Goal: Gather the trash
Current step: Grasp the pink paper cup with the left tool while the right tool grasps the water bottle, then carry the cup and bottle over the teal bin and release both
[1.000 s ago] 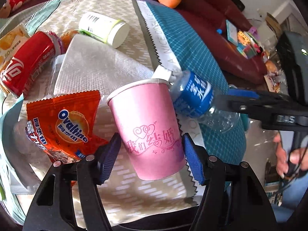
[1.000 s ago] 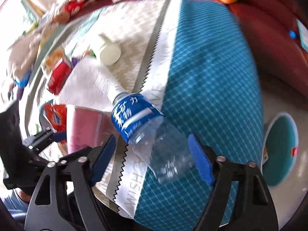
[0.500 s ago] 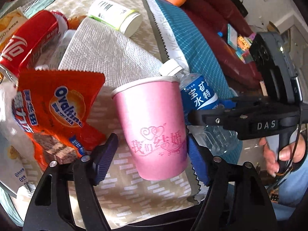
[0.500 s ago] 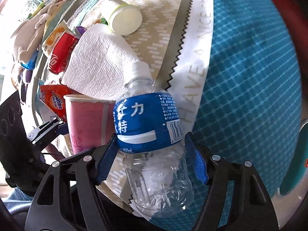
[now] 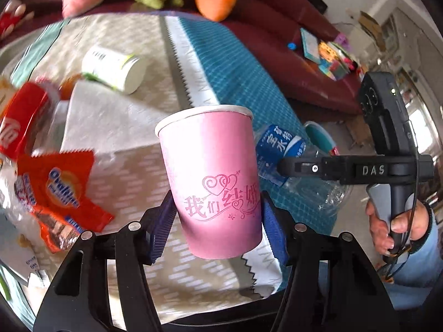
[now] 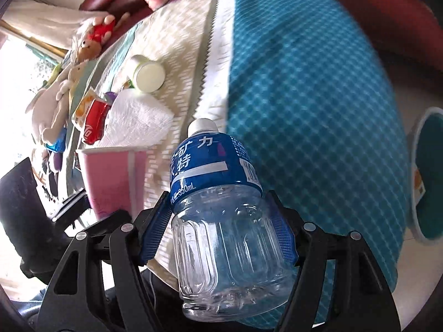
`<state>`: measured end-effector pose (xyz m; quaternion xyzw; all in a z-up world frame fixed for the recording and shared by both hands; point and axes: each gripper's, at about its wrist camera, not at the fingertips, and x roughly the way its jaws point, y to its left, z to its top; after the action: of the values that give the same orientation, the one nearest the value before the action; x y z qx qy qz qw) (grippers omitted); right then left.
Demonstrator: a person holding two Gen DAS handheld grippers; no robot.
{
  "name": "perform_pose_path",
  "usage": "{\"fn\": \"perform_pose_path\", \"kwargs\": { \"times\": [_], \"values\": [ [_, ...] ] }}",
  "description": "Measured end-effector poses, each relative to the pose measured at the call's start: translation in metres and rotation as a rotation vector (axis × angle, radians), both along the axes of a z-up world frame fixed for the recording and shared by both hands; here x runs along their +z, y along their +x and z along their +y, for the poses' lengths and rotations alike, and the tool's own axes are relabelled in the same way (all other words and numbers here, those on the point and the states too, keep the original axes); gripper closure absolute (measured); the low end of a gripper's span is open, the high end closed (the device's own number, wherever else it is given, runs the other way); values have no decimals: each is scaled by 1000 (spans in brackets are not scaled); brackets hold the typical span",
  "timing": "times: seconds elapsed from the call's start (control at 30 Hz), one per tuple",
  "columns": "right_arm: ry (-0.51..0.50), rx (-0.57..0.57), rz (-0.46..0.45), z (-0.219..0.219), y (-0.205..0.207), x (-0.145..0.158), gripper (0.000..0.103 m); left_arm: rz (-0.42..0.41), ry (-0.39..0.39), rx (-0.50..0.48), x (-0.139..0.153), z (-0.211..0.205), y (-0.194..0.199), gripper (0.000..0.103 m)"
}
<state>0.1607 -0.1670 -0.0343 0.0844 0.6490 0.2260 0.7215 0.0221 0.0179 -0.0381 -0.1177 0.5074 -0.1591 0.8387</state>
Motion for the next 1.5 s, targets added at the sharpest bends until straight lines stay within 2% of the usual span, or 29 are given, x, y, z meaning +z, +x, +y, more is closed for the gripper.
{"fn": "perform_pose_path", "kwargs": {
  "times": [0.33, 0.57, 0.63, 0.67, 0.77, 1.0, 1.23, 1.37, 1.5],
  "values": [
    [-56, -25, 42, -30, -22, -17, 36, 79, 61, -29, -32, -25, 26, 41],
    [-88, 20, 56, -10, -22, -29, 32, 115, 79, 4, -43, -24, 36, 39],
    [-87, 23, 38, -8, -24, -30, 34, 110, 85, 9, -44, -27, 37, 40],
    [-96, 25, 14, -7, -26, -29, 40, 104, 96, 11, -43, -29, 38, 41],
    [-35, -4, 2, -9, -29, -28, 40, 76, 122, 4, -35, -37, 37, 42],
    [84, -137, -67, -54, -27, 0, 40, -6, 117, -52, 2, -67, 37, 42],
    [172, -343, -191, -130, -22, 35, 40, -103, 103, -142, 45, -124, 52, 42],
    [176, -537, -254, -201, -28, 45, 40, -131, 94, -209, 55, -166, 63, 42],
    [117, -683, -268, -256, -37, 38, 40, -125, 96, -270, 48, -215, 79, 42]
  ]
}}
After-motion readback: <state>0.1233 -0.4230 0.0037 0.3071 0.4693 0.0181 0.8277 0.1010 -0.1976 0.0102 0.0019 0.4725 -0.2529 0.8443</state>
